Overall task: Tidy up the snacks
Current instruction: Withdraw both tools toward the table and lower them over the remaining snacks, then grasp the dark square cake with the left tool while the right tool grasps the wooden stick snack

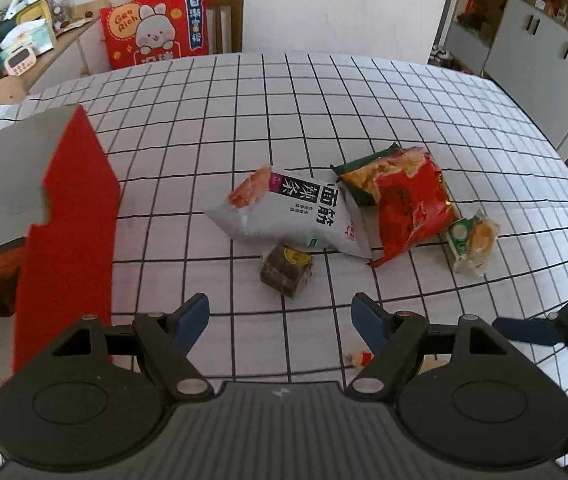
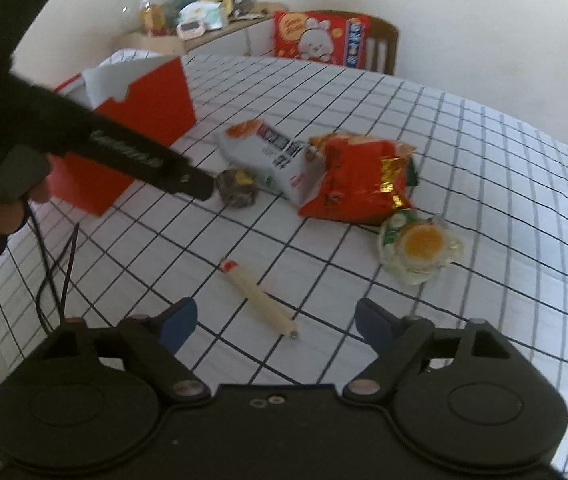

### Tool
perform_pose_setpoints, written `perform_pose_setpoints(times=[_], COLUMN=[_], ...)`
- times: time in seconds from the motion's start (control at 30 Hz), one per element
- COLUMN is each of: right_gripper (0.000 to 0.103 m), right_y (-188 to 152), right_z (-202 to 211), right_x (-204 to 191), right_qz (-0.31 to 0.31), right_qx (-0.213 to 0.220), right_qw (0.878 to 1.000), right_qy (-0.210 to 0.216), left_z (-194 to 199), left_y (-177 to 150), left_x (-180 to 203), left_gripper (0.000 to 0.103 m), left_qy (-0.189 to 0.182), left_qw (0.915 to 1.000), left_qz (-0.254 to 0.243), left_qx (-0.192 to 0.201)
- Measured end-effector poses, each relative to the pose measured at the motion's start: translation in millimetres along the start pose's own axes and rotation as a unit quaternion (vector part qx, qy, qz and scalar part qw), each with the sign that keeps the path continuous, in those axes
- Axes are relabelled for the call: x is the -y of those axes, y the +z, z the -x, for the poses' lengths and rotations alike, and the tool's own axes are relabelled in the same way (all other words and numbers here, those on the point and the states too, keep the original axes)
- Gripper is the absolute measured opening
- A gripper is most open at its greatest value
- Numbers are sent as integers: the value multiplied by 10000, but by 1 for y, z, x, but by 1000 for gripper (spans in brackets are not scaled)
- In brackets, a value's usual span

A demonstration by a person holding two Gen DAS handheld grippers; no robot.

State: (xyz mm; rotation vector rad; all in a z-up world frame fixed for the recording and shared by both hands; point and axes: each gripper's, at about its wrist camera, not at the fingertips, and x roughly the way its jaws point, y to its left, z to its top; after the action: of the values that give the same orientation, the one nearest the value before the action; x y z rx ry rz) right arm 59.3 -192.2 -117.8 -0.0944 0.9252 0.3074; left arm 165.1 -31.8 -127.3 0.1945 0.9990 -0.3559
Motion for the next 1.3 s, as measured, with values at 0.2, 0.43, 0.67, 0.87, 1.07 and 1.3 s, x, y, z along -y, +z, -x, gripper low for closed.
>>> perform_pose_setpoints(times=[0.2, 0.43, 0.67, 0.87, 1.07, 1.3], right_gripper=[65, 44, 28, 16, 9, 9], right_y=[7, 11, 11, 9, 7, 8], right_z=[-24, -37, -41, -40, -38, -24], right_x=[-3, -6, -8, -11, -10, -3], right_qz=[221, 420, 612, 707, 413, -298], right_qx=[-230, -370, -369, -332, -350, -284], right_qw=[9994, 9982, 9973, 9969, 9985, 9991], right_qy=[97, 193, 140, -22, -97, -34], left_z=[-25, -39, -52, -53, -49, -26], left_y=[9, 17, 21, 20, 18, 9], left_x=[1, 1, 1, -3, -9, -19], left_gripper=[78, 70, 51, 33, 31, 30], left_qy=[54, 50, 38, 33, 71, 10], left_qw=[9998, 9995, 9990, 9990, 9991, 9991], left_qz=[-53, -157, -163, -96, 43, 261], left_qx=[-206, -263, -414, -445, -407, -330])
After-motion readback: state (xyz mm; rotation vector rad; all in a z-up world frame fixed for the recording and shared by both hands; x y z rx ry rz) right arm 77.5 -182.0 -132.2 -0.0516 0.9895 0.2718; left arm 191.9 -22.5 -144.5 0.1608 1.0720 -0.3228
